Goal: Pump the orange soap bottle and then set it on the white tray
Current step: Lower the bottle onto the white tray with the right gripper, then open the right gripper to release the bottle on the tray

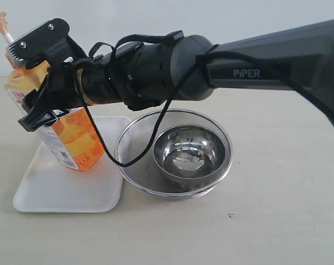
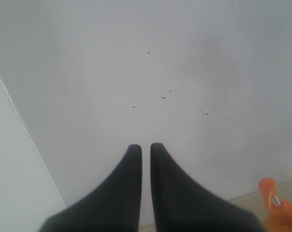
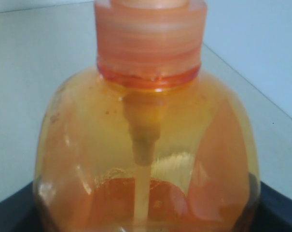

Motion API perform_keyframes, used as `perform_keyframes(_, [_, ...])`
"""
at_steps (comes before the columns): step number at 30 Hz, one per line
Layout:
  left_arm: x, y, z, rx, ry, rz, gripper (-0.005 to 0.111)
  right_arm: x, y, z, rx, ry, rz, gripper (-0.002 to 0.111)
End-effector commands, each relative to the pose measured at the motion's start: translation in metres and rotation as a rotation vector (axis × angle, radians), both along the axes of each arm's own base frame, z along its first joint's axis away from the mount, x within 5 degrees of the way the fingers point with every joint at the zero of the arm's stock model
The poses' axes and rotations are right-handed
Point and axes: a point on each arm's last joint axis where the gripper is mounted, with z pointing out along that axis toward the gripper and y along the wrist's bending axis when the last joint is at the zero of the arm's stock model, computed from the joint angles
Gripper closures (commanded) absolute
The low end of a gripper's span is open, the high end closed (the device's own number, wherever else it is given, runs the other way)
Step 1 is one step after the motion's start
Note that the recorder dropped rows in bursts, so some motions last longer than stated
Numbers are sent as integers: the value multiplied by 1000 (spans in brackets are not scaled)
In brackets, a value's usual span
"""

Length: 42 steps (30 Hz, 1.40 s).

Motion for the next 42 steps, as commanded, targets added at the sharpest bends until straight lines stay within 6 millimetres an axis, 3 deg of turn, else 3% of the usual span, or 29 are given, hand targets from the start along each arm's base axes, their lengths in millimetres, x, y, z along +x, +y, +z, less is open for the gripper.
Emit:
perform_keyframes(1, [0, 0, 0, 1, -8, -7, 102, 2, -3, 17, 30, -26, -8, 88])
perform_keyframes(5, [0, 0, 0, 1, -8, -7, 102, 3, -4, 17, 41, -12, -35, 63])
perform_keyframes(7, [0, 0, 0, 1, -8, -7, 102, 4, -4, 17, 57, 8, -58, 58])
perform_keyframes(21, [0, 0, 0, 1, -8, -7, 102, 4, -4, 17, 83, 40, -77, 57])
perform_keyframes(29, [0, 0, 0, 1, -8, -7, 102, 7, -6, 18, 92, 50, -120, 31])
perform_keyframes(42, [0, 0, 0, 1, -8, -7, 102, 7, -6, 18, 93, 51, -123, 31])
